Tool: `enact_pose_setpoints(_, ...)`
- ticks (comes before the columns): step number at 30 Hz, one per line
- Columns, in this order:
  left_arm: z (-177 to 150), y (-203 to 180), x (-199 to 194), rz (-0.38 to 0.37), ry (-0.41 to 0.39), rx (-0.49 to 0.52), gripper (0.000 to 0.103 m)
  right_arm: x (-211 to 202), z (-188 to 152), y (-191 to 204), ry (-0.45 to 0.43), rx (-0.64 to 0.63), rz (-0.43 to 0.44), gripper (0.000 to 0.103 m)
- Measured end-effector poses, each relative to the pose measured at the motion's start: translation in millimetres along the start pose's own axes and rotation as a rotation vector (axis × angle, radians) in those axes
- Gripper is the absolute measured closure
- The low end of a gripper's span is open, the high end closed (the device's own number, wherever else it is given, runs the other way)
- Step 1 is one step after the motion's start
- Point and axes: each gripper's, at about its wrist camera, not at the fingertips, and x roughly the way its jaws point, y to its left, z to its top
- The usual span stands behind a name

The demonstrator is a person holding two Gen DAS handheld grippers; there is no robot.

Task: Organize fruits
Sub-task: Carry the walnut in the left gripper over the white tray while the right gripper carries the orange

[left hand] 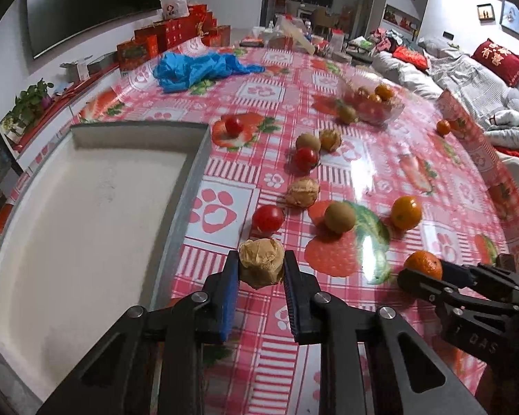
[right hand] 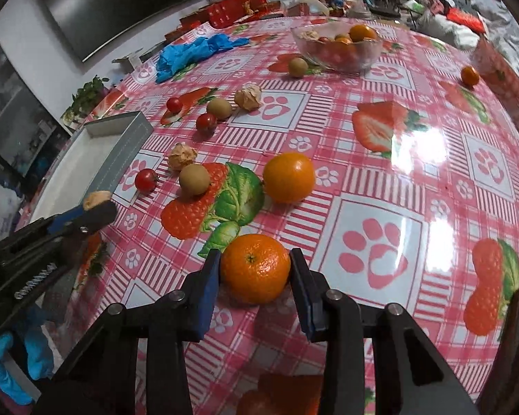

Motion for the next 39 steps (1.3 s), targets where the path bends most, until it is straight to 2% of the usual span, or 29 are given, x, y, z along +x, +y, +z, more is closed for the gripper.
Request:
enact_pose_setpoints(6,8.5,24.7,-25.1,-0.009,-0.031,-0.048,0.077,-10.2,11.4,19.1,-0.012,-0.022,0.018,0.06)
enact_pose_setpoints(13,8.5,68.7,-42.3,0.081,-0.066,-0.07,0.077,-10.5,31.6,65.8,-0.015,-0.098,0.064,0.06)
enact_pose_setpoints(23,-3.4,141.2,-44.4,0.184,-0.054,-0.178,0.077,3.1,56.3,160.5,0.009,-0.251,0.148,0.06)
enact_pose_setpoints(29,-12.2,158.6,-36.4,0.21,-0.027,-0.2,0.077,25.6,49.9,201.5,0.066,-0.306,0.182,0.06)
enact_pose_setpoints(39,-29.4,168.9,-21.2,0.216,0.016,-0.23,0.077,55.8,37.2,216.5,0.151,-0.327,0.188,0.06)
